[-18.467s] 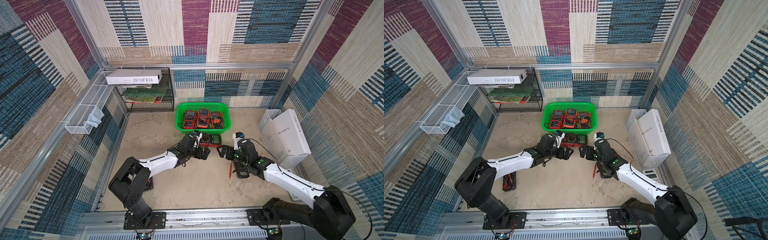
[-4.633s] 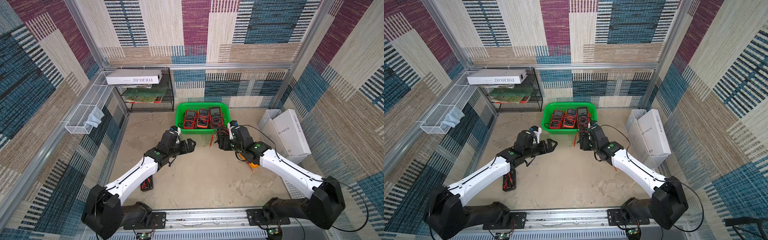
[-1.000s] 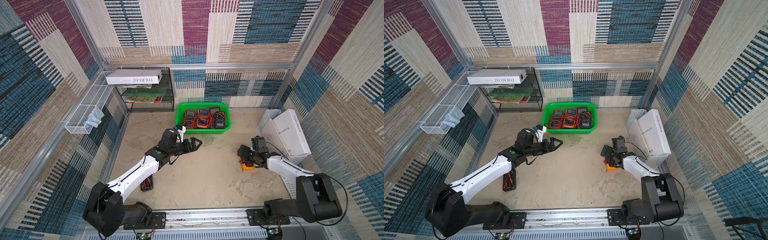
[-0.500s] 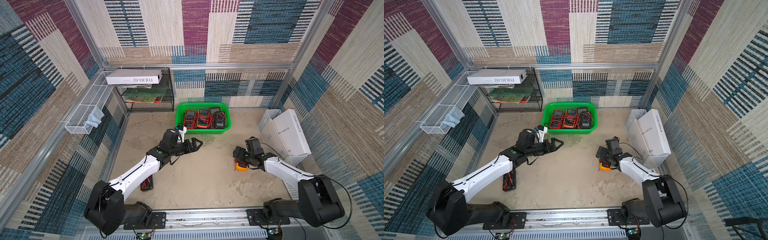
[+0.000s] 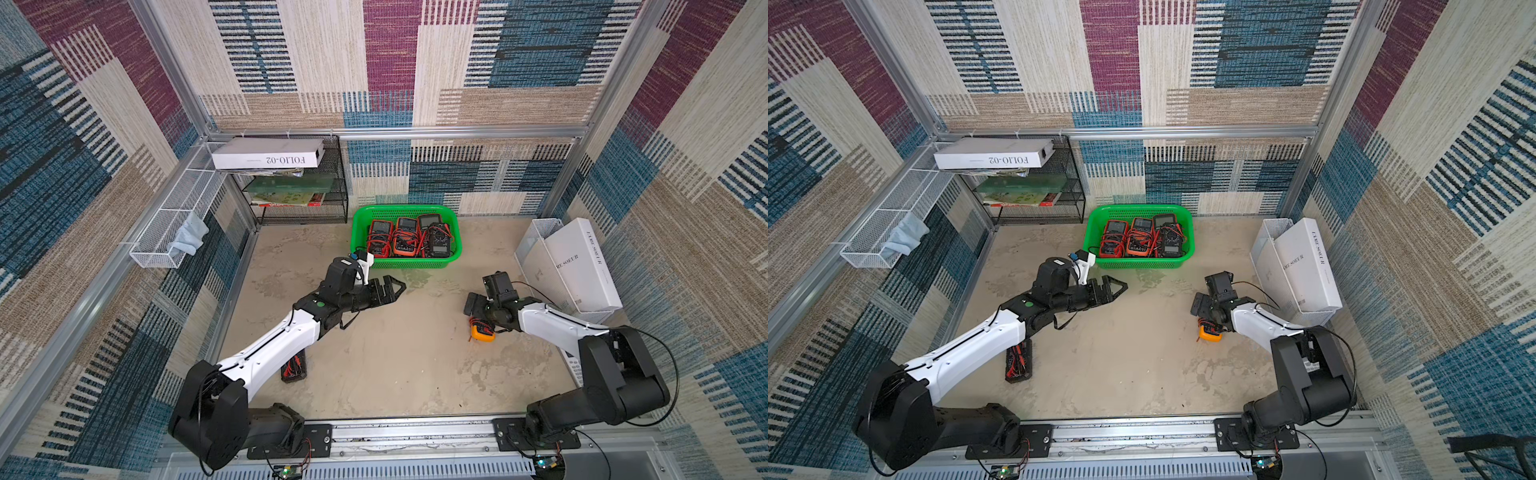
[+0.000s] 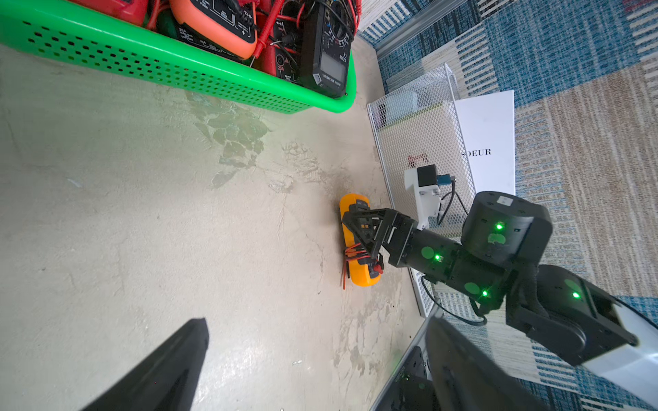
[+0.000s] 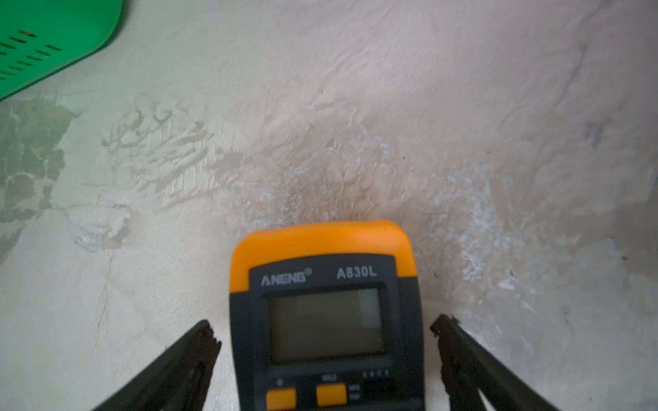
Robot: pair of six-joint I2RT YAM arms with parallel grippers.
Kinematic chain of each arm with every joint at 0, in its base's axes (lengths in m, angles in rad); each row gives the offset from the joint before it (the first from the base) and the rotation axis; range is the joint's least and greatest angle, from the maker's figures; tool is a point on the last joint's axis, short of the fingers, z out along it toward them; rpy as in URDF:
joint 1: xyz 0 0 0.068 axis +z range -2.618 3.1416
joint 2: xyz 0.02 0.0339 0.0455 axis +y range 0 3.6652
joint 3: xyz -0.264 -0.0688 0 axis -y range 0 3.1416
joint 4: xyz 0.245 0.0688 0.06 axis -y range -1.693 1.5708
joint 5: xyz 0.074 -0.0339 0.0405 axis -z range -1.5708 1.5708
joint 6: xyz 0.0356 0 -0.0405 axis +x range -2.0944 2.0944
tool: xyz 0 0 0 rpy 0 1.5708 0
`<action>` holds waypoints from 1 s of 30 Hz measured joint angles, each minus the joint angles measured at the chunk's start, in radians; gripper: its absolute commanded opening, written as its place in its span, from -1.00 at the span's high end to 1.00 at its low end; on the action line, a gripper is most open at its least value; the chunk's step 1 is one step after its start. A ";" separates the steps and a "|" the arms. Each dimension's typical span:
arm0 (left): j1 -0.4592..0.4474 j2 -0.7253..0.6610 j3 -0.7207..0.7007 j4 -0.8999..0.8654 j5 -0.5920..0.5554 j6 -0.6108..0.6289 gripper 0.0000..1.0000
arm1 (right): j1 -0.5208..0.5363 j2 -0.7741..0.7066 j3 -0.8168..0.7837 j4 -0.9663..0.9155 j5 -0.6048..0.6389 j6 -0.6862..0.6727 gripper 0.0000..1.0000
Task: Put the multimeter into the basket
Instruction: Adjust the multimeter at the center of the board, then pick up the multimeter from the center of the board.
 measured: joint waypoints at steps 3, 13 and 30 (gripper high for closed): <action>0.000 0.003 0.004 -0.002 0.000 0.001 -1.00 | 0.002 0.013 0.001 0.002 0.000 -0.007 -0.84; 0.000 0.009 0.013 -0.002 0.000 0.003 -0.99 | 0.003 0.032 0.001 0.011 -0.008 -0.026 -0.50; 0.000 0.003 0.005 -0.007 -0.003 0.012 -1.00 | 0.043 -0.011 0.019 0.017 -0.034 -0.029 -0.30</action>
